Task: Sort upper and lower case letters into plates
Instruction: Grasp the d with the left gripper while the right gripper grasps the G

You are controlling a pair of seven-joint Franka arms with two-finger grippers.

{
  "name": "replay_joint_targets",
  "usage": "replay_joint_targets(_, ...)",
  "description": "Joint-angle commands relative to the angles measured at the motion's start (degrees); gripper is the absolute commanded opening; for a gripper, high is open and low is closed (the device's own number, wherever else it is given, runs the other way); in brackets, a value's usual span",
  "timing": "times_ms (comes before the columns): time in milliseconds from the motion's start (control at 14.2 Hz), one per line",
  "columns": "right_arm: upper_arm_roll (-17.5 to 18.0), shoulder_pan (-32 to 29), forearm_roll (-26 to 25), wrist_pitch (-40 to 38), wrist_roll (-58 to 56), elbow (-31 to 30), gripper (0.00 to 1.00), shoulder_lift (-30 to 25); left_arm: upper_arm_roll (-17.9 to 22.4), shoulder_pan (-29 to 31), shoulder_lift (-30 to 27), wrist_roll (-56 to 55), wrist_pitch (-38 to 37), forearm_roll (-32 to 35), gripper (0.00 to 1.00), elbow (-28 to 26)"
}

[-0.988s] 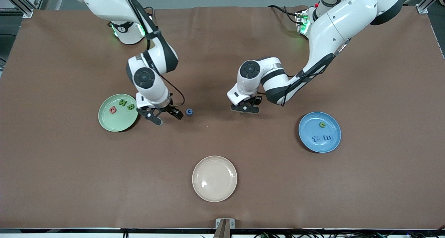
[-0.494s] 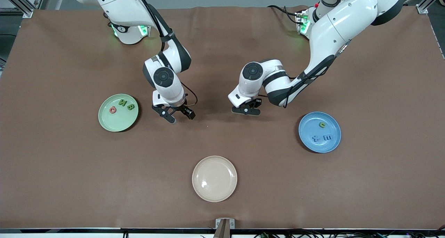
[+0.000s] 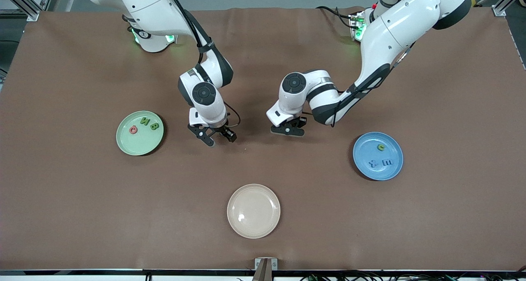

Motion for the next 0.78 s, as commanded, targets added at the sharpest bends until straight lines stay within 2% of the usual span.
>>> replay_joint_targets(0, -0.6, 1.0, 0.5, -0.5, 0.9, 0.4, 0.78, 0.2, 1.1, -1.0, -0.1, -0.5, 0.6, 1.1, 0.33, 0.2)
replay_joint_targets(282, -0.7, 1.4, 0.4, -0.9, 1.0, -0.2, 0.75, 0.2, 1.1, 0.1, -0.5, -2.6, 0.6, 1.1, 0.14, 0.2)
replay_joint_targets(565, -0.8, 2.1, 0.0, -0.8, 1.4, -1.3, 0.71, 0.2, 0.6, 1.0, -3.1, -2.5, -0.1, 0.2, 0.11, 0.2)
replay_joint_targets(706, -0.8, 2.1, -0.1, -0.8, 1.4, -1.8, 0.64, 0.2, -3.0, 5.5, -4.5, -2.1, -1.8, 0.0, 0.11, 0.0)
